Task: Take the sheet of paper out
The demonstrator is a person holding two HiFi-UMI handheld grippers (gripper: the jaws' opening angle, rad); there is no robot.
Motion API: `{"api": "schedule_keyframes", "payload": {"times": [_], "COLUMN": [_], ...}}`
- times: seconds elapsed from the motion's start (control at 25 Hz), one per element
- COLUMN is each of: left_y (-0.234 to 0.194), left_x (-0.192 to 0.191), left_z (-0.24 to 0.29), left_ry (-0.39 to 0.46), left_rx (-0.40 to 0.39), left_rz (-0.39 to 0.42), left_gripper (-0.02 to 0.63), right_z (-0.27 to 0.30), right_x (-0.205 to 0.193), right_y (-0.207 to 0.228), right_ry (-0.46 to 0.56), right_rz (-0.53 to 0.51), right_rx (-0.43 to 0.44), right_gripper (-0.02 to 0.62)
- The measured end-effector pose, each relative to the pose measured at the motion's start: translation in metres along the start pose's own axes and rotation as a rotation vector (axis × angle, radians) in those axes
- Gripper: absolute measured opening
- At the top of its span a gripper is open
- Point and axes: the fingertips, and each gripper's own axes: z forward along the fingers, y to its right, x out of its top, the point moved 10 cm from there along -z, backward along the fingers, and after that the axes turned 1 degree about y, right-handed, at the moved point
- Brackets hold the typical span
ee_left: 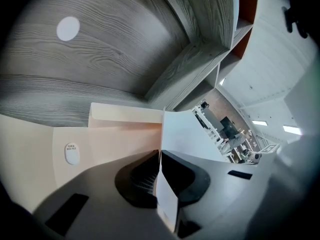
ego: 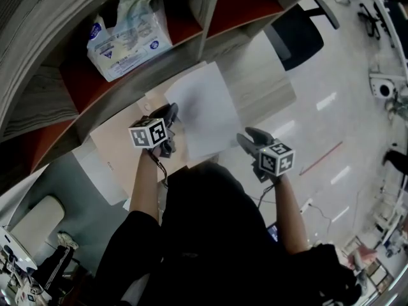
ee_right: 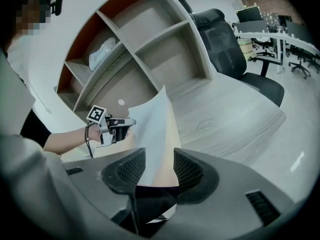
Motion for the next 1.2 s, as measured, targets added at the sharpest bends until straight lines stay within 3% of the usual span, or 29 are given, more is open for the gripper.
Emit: {"api": "schedule_keyframes", "payload": {"times": [0.6,1.2], "left_y": [0.012,0.022], "left_x": [-0.004,-0.007], "left_z": [0.005,0.001], "left_ry": [-0.019,-0.014], "left_rx": [-0.012,-0.010], "left_rz": [0.020,0.044], "left_gripper": [0.057,0.057], "right_z": [0.012,0.004], "right_x": [-0.007,-0.013], "right_y": [-0.003,-0.007], "right_ry": [-0.029,-0.034], "right_rz": [0.025,0.005], "right_rx": [0.038,0.046], "right_gripper": [0.184,0.066]}}
